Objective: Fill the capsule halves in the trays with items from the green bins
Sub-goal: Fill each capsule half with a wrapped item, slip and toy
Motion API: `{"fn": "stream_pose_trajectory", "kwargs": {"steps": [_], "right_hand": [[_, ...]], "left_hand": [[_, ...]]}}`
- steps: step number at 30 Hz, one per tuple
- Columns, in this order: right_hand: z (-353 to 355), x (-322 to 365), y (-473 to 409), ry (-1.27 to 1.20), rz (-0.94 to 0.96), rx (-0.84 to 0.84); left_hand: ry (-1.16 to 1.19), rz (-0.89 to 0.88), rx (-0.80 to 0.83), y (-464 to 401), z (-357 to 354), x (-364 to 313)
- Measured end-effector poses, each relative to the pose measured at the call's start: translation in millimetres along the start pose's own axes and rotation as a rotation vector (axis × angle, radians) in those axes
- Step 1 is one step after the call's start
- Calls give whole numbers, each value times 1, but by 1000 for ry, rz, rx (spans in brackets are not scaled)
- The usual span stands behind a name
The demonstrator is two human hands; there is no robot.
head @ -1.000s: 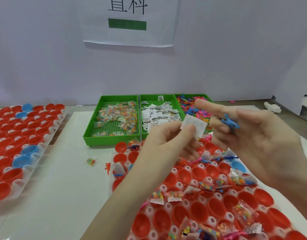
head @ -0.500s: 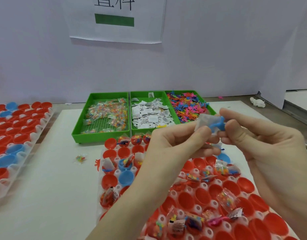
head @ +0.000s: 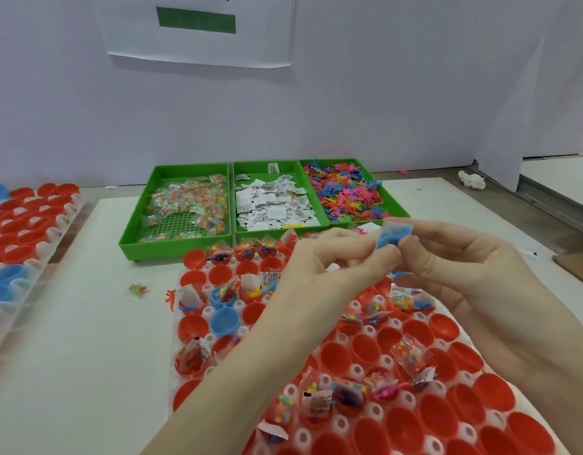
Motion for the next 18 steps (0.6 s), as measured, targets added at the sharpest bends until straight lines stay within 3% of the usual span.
{"fn": "stream_pose_trajectory", "kwargs": {"steps": [4,8,12,18], "right_hand": [[9,-11,6,5,-34,7],[31,-16,15,146,-44,-1],[61,-29,25,435,-181,-20],[60,-48,34,864,-262,133]], "left_hand": [[-347,-37,-61,3,-1,7],[-776,-28,35,8,-7,14],[-679,-20,-39,5,7,0],[-524,-37,-196,-3,39,-14]]}}
Point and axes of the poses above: each hand's wrist, its own y-axis away from the middle knuckle, its own z-axis out of the back of the hand, x = y × z, the point moved 5 cm from there along -y, towards the middle knuckle, and after that the axes turned 13 degrees about y, right-handed, at the moved point
